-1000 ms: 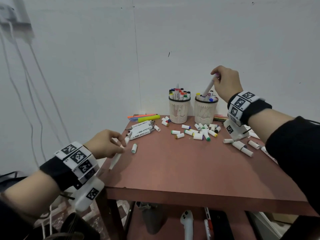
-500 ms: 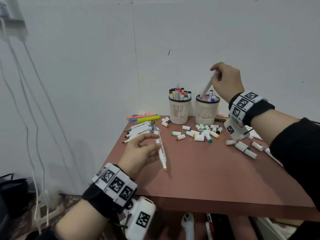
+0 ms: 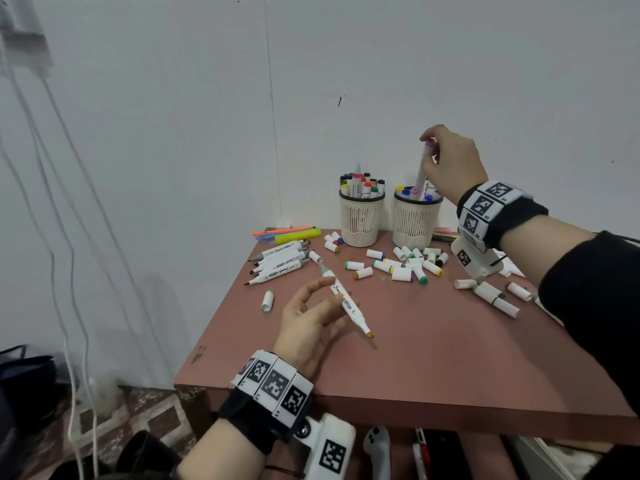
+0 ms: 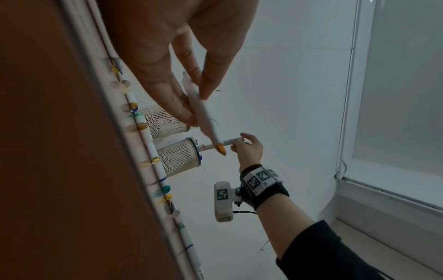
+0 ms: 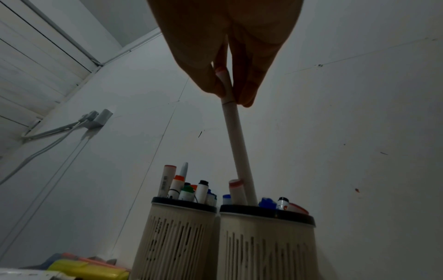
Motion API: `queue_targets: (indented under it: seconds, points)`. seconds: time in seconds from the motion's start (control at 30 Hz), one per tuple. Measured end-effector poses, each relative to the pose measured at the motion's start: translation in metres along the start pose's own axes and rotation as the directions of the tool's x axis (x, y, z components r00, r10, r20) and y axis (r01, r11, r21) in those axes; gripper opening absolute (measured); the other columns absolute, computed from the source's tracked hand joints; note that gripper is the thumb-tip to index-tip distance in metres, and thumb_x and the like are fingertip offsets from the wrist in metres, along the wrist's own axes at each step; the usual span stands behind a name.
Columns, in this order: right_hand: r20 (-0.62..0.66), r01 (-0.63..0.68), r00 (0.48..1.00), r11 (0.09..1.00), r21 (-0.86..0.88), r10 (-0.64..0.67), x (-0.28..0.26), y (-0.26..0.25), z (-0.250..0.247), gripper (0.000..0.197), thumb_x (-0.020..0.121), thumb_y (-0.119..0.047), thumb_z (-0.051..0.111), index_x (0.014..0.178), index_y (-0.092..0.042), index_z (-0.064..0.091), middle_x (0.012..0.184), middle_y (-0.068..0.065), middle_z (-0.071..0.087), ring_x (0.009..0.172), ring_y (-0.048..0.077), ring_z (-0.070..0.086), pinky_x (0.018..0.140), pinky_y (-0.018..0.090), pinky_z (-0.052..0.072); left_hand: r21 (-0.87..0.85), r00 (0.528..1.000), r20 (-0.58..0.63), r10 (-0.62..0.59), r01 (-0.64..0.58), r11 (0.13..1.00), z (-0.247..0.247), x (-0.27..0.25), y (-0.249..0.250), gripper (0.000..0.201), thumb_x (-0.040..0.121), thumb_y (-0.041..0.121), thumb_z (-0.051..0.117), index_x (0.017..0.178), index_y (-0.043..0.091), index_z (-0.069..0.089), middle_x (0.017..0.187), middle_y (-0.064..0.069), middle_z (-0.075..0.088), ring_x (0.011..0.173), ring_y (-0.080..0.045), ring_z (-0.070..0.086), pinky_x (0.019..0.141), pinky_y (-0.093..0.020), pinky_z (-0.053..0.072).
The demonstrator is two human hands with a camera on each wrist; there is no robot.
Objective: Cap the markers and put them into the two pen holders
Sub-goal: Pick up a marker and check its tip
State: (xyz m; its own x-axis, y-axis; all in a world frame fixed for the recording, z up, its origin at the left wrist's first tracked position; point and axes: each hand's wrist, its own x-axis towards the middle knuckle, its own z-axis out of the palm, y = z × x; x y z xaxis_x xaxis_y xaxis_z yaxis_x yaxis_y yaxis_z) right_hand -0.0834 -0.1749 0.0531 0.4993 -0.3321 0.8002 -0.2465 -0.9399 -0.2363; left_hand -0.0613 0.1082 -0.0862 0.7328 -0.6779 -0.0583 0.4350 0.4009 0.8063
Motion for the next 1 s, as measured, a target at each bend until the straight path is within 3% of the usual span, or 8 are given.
queue_targets:
  seconds: [0.13, 0.3, 0.47, 0.6, 0.83, 0.93, 1.0]
  points:
    - [0.104, -0.073, 0.992, 0.996, -0.043, 0.077, 0.003, 0.006, 0.014, 0.029, 0.095, -0.011, 0.043, 0.12, -0.004, 0.057, 0.102, 0.02, 0.065, 0.098, 0.034, 0.058, 0.086, 0.038, 0.045, -0.001, 0.999, -0.016, 0.035, -0.035, 0.999, -0.004, 0.005, -0.002, 0.027, 0.086, -0.008, 0.056, 0.11, 0.005, 0.057, 0.088, -0.025, 0.062, 0.091, -0.038, 0.063, 0.082, -0.052, 0.054]
    - [0.087, -0.223, 0.971, 0.975, -0.014, 0.223, -0.002, 0.01, 0.03, 0.024, 0.094, -0.01, 0.042, 0.117, -0.005, 0.046, 0.08, 0.023, 0.06, 0.074, 0.039, 0.059, 0.07, 0.046, 0.051, -0.025, 0.998, -0.027, 0.051, -0.052, 0.998, -0.009, 0.01, -0.004, 0.027, 0.087, -0.007, 0.055, 0.111, 0.005, 0.056, 0.08, -0.02, 0.065, 0.09, -0.038, 0.063, 0.089, -0.057, 0.05]
    - [0.185, -0.266, 0.941, 0.957, -0.118, 0.285, -0.011, 0.018, 0.044, 0.02, 0.093, -0.009, 0.045, 0.11, -0.004, 0.054, 0.1, 0.025, 0.062, 0.087, 0.039, 0.059, 0.071, 0.039, 0.047, -0.042, 0.998, -0.035, 0.054, -0.056, 0.998, -0.009, 0.013, -0.005, 0.024, 0.087, -0.006, 0.055, 0.107, 0.007, 0.057, 0.082, -0.019, 0.065, 0.094, -0.04, 0.061, 0.084, -0.052, 0.053]
    - [0.242, -0.274, 0.918, 0.943, -0.19, 0.315, -0.016, 0.02, 0.051, 0.027, 0.093, -0.011, 0.044, 0.116, -0.007, 0.057, 0.113, 0.024, 0.06, 0.099, 0.04, 0.057, 0.076, 0.037, 0.044, -0.044, 0.998, -0.031, 0.054, -0.056, 0.997, -0.009, 0.014, -0.005, 0.026, 0.087, -0.007, 0.055, 0.11, 0.007, 0.057, 0.082, -0.018, 0.066, 0.092, -0.038, 0.062, 0.083, -0.051, 0.054]
    - [0.297, -0.199, 0.923, 0.963, -0.181, 0.247, -0.013, 0.012, 0.036, 0.027, 0.092, -0.012, 0.049, 0.116, -0.006, 0.06, 0.117, 0.02, 0.059, 0.111, 0.034, 0.052, 0.086, 0.038, 0.044, -0.016, 0.997, -0.032, 0.064, -0.064, 0.998, -0.01, 0.015, -0.006, 0.027, 0.086, -0.008, 0.056, 0.109, 0.006, 0.057, 0.078, -0.018, 0.066, 0.089, -0.038, 0.062, 0.084, -0.051, 0.054]
    - [0.285, -0.116, 0.947, 0.985, -0.124, 0.148, -0.018, 0.005, 0.026, 0.025, 0.09, -0.008, 0.05, 0.112, -0.007, 0.062, 0.108, 0.016, 0.061, 0.106, 0.029, 0.053, 0.085, 0.034, 0.041, -0.017, 0.997, -0.034, 0.068, -0.068, 0.998, -0.01, 0.015, -0.007, 0.027, 0.086, -0.007, 0.056, 0.11, 0.006, 0.057, 0.08, -0.019, 0.065, 0.092, -0.04, 0.061, 0.086, -0.054, 0.052]
    - [0.366, -0.005, 0.93, 0.994, -0.105, 0.043, -0.027, 0.0, 0.019, 0.026, 0.087, -0.005, 0.049, 0.107, -0.007, 0.066, 0.103, 0.012, 0.064, 0.1, 0.026, 0.056, 0.082, 0.028, 0.039, -0.021, 0.997, -0.026, 0.066, -0.066, 0.998, -0.01, 0.015, -0.007, 0.026, 0.086, -0.007, 0.055, 0.108, 0.007, 0.057, 0.079, -0.02, 0.065, 0.092, -0.04, 0.061, 0.085, -0.053, 0.052]
